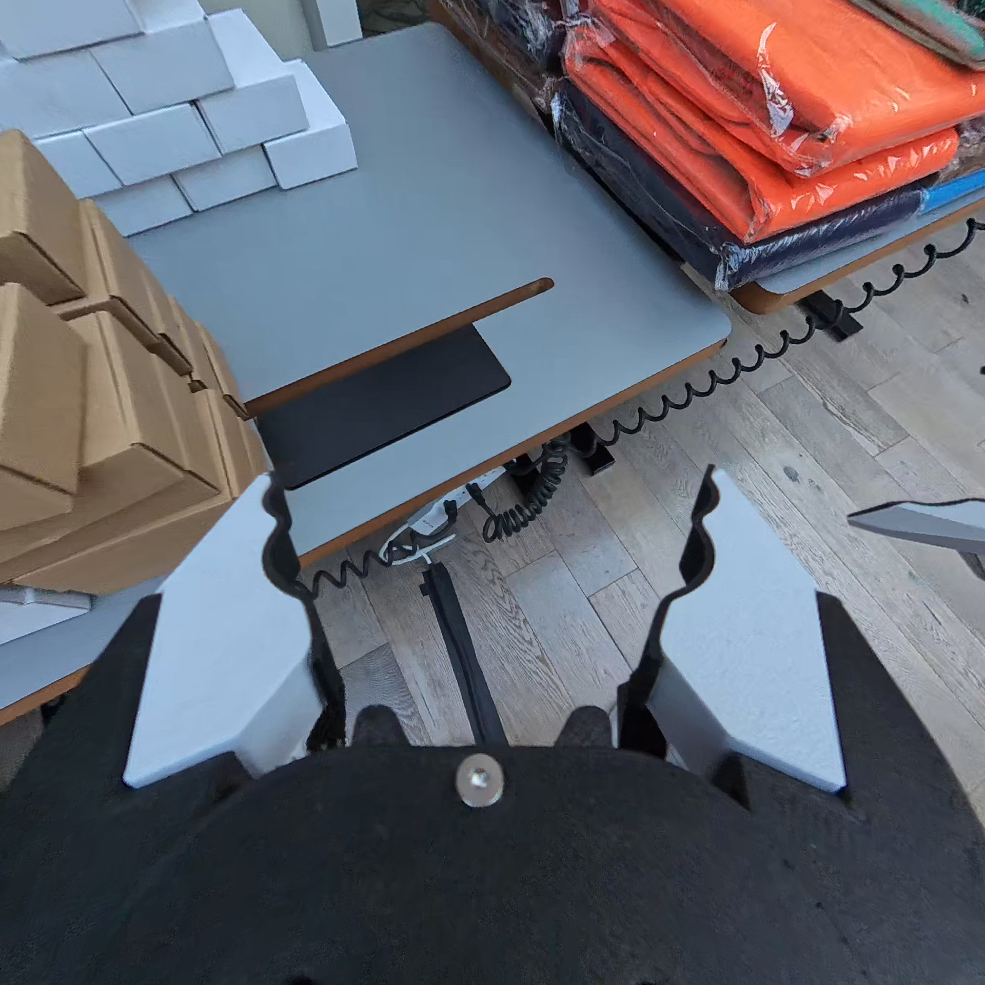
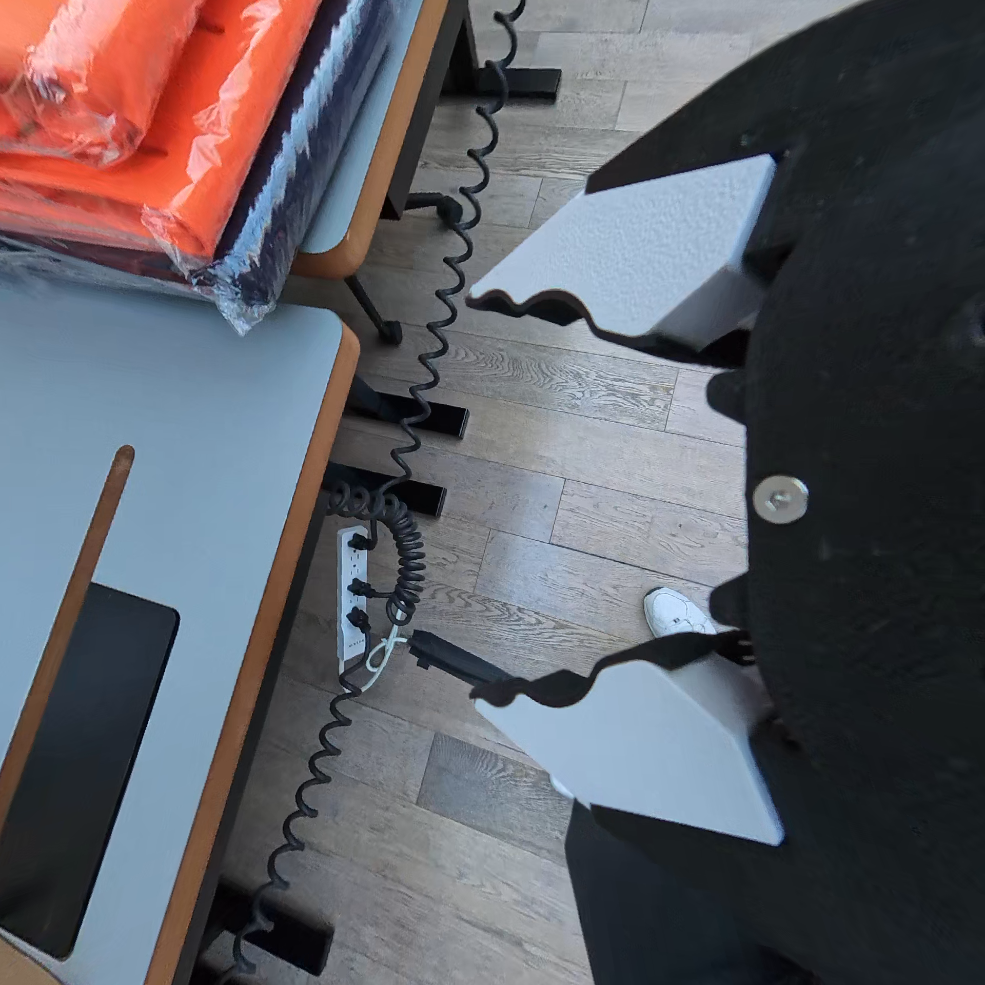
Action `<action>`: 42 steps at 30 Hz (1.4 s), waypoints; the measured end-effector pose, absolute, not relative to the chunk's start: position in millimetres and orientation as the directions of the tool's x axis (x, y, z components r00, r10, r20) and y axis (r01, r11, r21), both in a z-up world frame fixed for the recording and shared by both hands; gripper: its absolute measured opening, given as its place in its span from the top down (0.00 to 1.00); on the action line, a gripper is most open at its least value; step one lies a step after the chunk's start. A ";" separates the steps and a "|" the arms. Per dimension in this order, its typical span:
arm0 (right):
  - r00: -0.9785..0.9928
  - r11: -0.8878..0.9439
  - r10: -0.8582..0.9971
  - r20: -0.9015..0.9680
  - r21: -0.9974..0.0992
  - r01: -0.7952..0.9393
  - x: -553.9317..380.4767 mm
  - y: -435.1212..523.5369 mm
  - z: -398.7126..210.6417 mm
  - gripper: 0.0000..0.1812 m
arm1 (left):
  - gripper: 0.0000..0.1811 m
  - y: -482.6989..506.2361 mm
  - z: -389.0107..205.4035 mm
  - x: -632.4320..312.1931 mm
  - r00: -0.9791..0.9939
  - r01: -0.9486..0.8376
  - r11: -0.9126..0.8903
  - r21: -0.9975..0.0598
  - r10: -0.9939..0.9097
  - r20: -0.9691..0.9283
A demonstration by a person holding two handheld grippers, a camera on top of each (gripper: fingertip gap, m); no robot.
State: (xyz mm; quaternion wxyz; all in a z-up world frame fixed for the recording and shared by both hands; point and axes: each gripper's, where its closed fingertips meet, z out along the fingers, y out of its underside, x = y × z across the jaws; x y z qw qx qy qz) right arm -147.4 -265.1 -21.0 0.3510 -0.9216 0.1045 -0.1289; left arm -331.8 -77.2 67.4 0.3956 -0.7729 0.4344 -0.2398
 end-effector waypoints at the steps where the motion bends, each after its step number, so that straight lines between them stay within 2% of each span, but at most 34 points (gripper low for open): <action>1: 0.951 -0.735 -0.264 0.162 -0.672 -0.090 -144.8 -255.3 -23.6 0.25 | 0.18 -74.8 60.5 -321.6 0.506 -0.491 -0.321 -0.810 -0.862 0.035; 5: 0.962 -0.733 -0.206 0.177 -0.680 -0.032 -126.0 -187.6 -26.0 0.23 | 0.13 -42.5 29.3 -284.6 0.519 -0.523 -0.377 -0.764 -0.852 0.065; 11: 0.953 -0.711 -0.270 0.140 -0.696 -0.099 -76.2 -60.1 -33.7 0.23 | 0.13 44.0 -13.1 -233.6 0.603 -0.485 -0.501 -0.717 -0.785 0.141; 14: 0.939 -0.729 -0.327 0.106 -0.660 -0.180 -47.2 -8.5 -50.7 0.23 | 0.13 90.4 -36.4 -203.8 0.625 -0.496 -0.528 -0.690 -0.768 0.139; 19: 0.897 -0.713 -0.428 -0.110 -0.570 -0.410 -28.5 60.8 -84.7 0.20 | 0.13 155.1 -78.9 -172.5 0.656 -0.568 -0.573 -0.590 -0.749 0.095; 21: 0.889 -0.721 -0.436 -0.141 -0.537 -0.439 -24.2 80.7 -93.9 0.19 | 0.13 173.9 -89.2 -165.9 0.669 -0.572 -0.591 -0.569 -0.737 0.094; 29: 0.917 -0.760 -0.398 -0.031 -0.549 -0.349 20.0 151.3 -123.2 0.20 | 0.13 227.1 -138.6 -124.8 0.745 -0.522 -0.710 -0.473 -0.649 0.152; 34: 0.917 -0.805 -0.400 0.010 -0.482 -0.346 39.7 172.4 -157.3 0.20 | 0.13 254.9 -153.3 -114.1 0.798 -0.476 -0.733 -0.487 -0.592 0.112; 36: 0.918 -0.792 -0.396 0.024 -0.515 -0.328 46.0 185.3 -158.2 0.22 | 0.13 264.0 -160.0 -111.8 0.815 -0.464 -0.744 -0.482 -0.571 0.097; 39: 0.930 -0.772 -0.358 0.084 -0.587 -0.244 55.3 203.8 -151.0 0.31 | 0.13 271.8 -171.8 -109.5 0.832 -0.451 -0.758 -0.471 -0.548 0.084; 42: 0.935 -0.752 -0.342 0.096 -0.625 -0.211 55.8 215.7 -156.3 0.33 | 0.13 274.2 -176.9 -106.4 0.834 -0.462 -0.737 -0.494 -0.550 0.040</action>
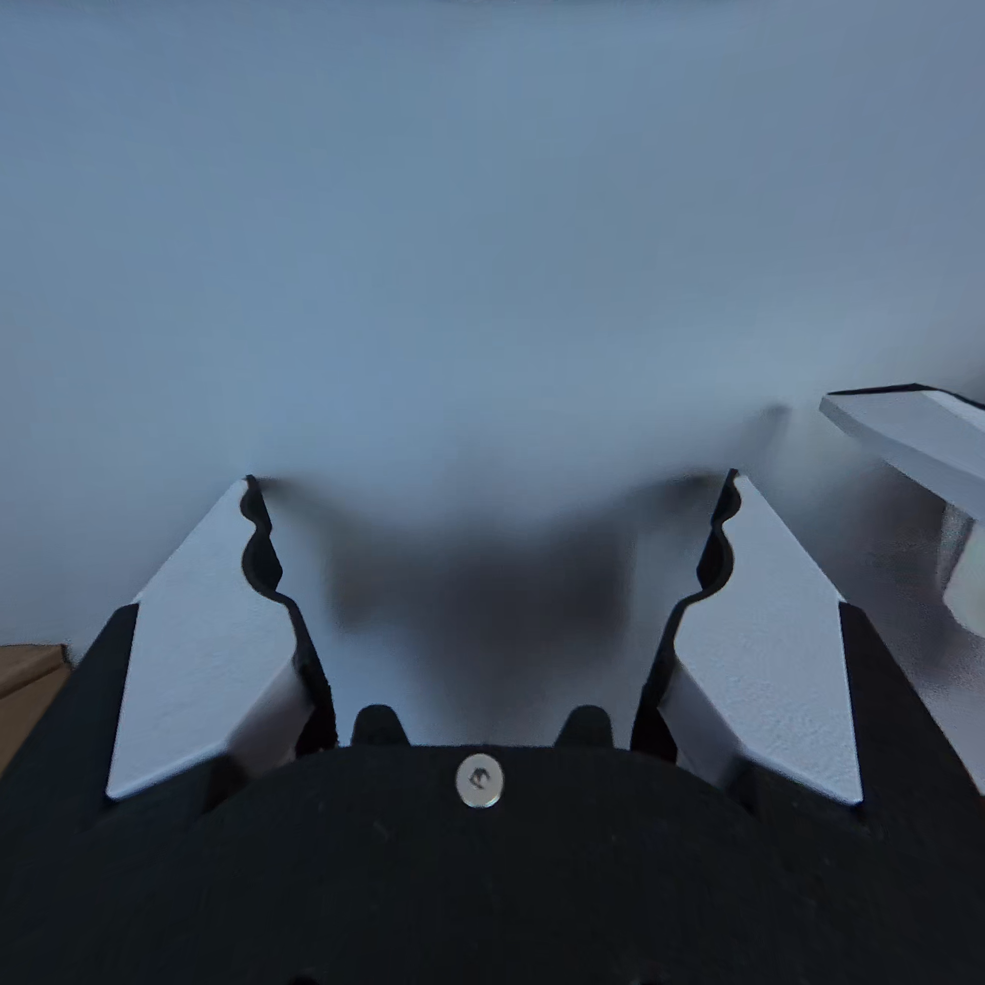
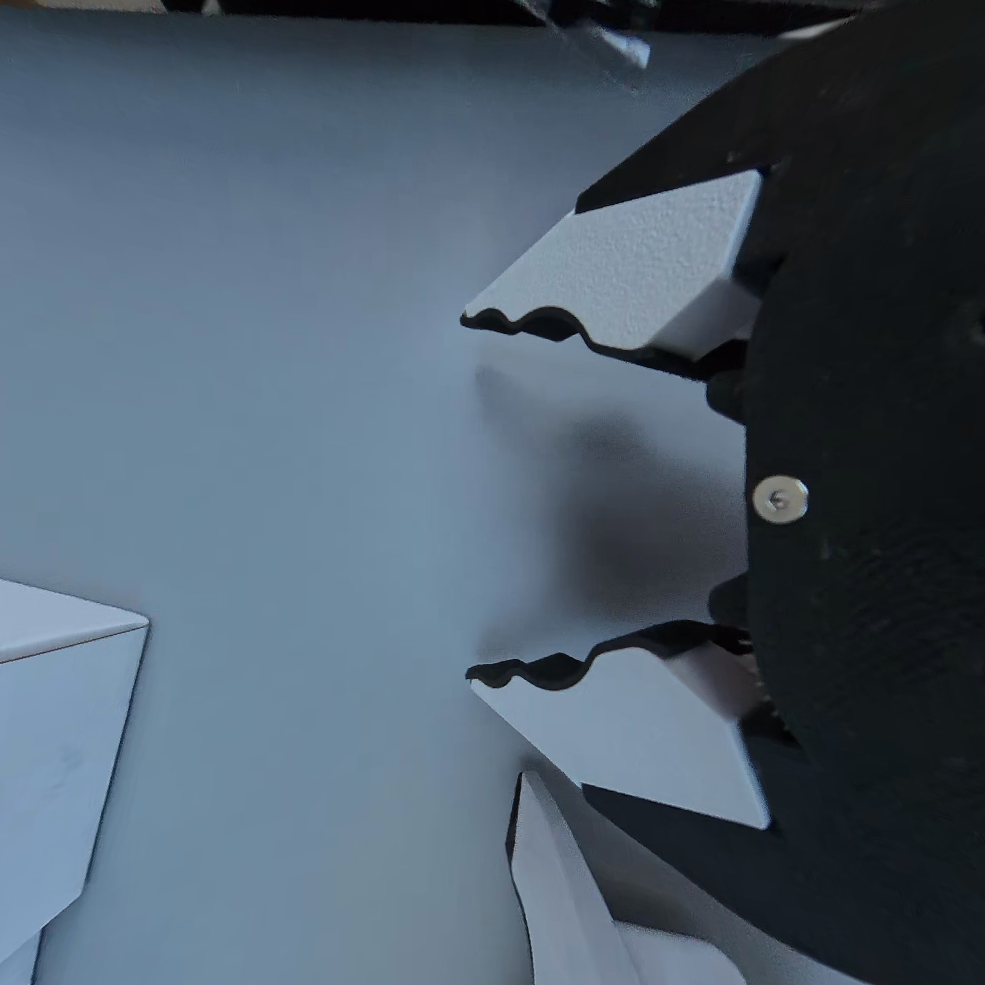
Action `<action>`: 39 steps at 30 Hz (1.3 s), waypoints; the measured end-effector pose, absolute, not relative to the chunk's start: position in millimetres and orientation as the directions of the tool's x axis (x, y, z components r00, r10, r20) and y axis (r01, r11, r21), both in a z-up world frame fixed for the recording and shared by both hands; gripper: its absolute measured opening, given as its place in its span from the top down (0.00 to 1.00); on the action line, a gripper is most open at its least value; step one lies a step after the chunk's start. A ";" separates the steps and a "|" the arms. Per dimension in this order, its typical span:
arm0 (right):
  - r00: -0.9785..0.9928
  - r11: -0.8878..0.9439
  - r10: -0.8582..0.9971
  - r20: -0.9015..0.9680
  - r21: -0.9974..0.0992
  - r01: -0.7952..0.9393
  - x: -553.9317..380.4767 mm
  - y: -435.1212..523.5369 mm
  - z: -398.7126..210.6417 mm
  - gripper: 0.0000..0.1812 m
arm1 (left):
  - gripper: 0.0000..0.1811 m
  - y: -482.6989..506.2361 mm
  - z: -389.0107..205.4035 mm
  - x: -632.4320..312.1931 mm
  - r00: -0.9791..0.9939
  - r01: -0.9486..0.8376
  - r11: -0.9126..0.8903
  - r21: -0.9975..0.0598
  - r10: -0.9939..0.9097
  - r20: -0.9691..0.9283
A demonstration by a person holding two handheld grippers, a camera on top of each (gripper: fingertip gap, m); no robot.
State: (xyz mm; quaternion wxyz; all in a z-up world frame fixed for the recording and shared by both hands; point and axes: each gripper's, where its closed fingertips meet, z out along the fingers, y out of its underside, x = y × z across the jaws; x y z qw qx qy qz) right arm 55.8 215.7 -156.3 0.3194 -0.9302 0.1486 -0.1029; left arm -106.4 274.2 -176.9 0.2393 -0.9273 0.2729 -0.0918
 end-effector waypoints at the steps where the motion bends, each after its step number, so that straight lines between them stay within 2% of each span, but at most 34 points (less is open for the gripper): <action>1: 0.932 -0.765 -0.356 0.072 -0.595 -0.246 52.3 213.6 -166.7 0.31 | 0.13 274.4 -179.2 -106.9 0.833 -0.476 -0.725 -0.498 -0.553 0.011; 3: 0.914 -0.723 -0.406 0.004 -0.613 -0.318 49.1 215.0 -172.0 0.27 | 0.13 275.3 -180.6 -105.8 0.834 -0.475 -0.707 -0.524 -0.551 -0.012; 8: 0.908 -0.618 -0.418 0.004 -0.734 -0.282 52.3 215.7 -171.5 0.21 | 0.13 276.6 -179.3 -105.0 0.840 -0.445 -0.674 -0.590 -0.543 -0.012; 9: 0.898 -0.619 -0.440 0.003 -0.726 -0.300 54.4 212.3 -172.8 0.18 | 0.13 276.6 -179.1 -105.0 0.841 -0.437 -0.668 -0.603 -0.540 -0.012; 15: 0.900 -0.616 -0.437 -0.004 -0.727 -0.303 52.8 212.5 -172.9 0.16 | 0.13 276.5 -176.3 -104.7 0.842 -0.389 -0.589 -0.708 -0.540 -0.014; 20: 0.918 -0.554 -0.385 -0.098 -0.770 -0.315 42.7 220.5 -163.2 0.17 | 0.13 276.4 -176.6 -104.5 0.837 -0.397 -0.589 -0.704 -0.547 -0.015; 25: 0.867 -0.599 -0.498 0.000 -0.723 -0.345 61.7 211.6 -172.4 0.18 | 0.16 285.7 -175.8 -81.2 0.797 -0.456 -0.582 -0.673 -0.603 -0.019; 26: 0.865 -0.590 -0.501 0.001 -0.731 -0.342 61.2 211.5 -171.9 0.18 | 0.13 286.2 -177.3 -76.8 0.787 -0.470 -0.584 -0.661 -0.617 -0.014; 30: 0.911 -0.576 -0.412 -0.009 -0.772 -0.268 46.1 218.6 -163.5 0.30 | 0.16 285.9 -174.9 -78.1 0.800 -0.429 -0.553 -0.714 -0.599 -0.016; 39: 0.859 -0.573 -0.512 -0.001 -0.745 -0.342 48.4 212.9 -169.1 0.26 | 0.14 287.3 -176.1 -82.6 0.817 -0.414 -0.572 -0.708 -0.577 -0.012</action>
